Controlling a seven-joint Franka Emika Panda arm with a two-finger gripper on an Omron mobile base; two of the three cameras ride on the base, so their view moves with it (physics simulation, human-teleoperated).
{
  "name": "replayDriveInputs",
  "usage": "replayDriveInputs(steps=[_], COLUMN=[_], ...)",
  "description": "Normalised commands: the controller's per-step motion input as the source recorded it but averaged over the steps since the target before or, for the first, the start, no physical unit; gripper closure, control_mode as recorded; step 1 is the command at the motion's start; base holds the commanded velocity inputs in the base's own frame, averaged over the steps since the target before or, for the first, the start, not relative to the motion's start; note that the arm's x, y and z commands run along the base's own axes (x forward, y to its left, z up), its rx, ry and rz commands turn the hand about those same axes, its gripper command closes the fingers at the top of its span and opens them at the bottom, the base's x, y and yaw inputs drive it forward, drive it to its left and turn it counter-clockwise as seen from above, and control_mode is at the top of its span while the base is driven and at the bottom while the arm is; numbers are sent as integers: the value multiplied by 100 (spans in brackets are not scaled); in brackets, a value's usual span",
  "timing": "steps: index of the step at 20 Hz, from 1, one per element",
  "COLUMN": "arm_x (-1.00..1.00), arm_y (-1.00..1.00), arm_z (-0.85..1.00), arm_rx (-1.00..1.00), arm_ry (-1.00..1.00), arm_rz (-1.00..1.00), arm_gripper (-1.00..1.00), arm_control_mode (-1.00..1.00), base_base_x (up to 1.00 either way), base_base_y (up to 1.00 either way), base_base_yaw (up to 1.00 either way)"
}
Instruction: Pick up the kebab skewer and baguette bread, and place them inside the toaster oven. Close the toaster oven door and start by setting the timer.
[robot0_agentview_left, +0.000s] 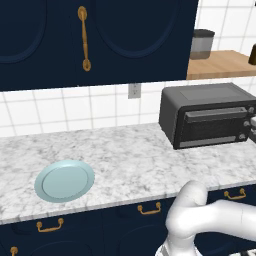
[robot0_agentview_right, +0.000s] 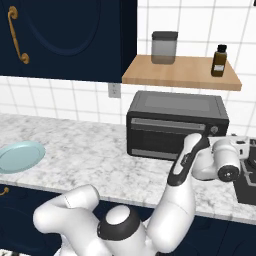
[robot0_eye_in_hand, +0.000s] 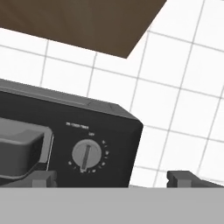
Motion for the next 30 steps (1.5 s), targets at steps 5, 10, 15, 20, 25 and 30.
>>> replayDriveInputs(steps=[5, 10, 15, 20, 25, 30], arm_x=[0, 9, 30, 29, 7, 0], arm_y=[2, 8, 16, -6, -16, -13], arm_z=[0, 0, 0, 0, 0, 0], arm_rx=[9, 9, 4, 3, 2, 0], arm_ry=[0, 0, 0, 0, -1, -5], arm_rz=[0, 0, 0, 0, 0, 1], arm_gripper=[-100, -100, -100, -100, -100, -100], arm_control_mode=[-100, -100, -100, -100, -100, -100], base_base_x=[0, 0, 0, 0, 0, 0], base_base_y=[0, 0, 0, 0, 0, 0], base_base_yaw=[0, 0, 0, 0, 0, 0])
